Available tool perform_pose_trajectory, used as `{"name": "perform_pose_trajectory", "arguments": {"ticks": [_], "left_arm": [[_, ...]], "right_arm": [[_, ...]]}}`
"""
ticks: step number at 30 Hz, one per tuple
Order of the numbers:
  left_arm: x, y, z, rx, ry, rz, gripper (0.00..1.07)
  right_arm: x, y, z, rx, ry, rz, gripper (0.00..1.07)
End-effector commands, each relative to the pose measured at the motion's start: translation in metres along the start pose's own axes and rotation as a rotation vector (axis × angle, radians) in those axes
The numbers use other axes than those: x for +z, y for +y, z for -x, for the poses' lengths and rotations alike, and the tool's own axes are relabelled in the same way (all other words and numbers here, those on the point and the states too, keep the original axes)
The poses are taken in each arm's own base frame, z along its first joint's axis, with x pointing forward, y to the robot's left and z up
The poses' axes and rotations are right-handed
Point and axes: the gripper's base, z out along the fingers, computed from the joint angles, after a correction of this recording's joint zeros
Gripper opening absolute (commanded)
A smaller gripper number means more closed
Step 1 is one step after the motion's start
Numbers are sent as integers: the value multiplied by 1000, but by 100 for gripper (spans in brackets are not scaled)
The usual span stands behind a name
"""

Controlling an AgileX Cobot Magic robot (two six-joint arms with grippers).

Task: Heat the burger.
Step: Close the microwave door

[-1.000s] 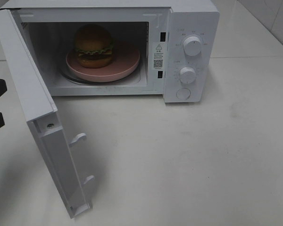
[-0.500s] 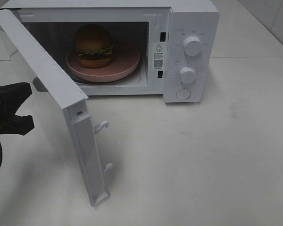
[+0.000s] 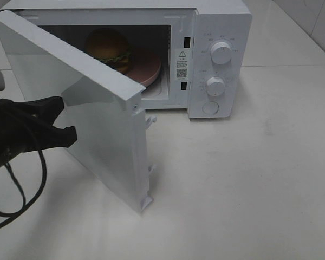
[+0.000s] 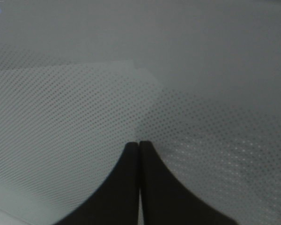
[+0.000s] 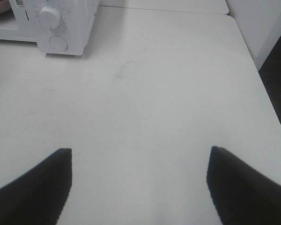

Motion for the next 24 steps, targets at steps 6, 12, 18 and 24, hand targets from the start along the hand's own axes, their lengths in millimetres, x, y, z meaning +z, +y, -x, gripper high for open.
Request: {"name": "perform_pose_trajectory", "arguments": {"ticks": [6,12,18,24], "left_arm": [[25,-18,8,-21,-44,9,0],[48,-26,14,-45,-19,31,0],[76,-37,30,-17,-15,33,0],[102,-42,36,-34,-6,75,0]], "right_arm": [[-2,0,-2,14,-29,-5,76],[-2,0,-2,14,-29,-5,76],[-2,0,-2,14,-29,-5,76],[-2,0,-2,13,-29,-6,76]]}}
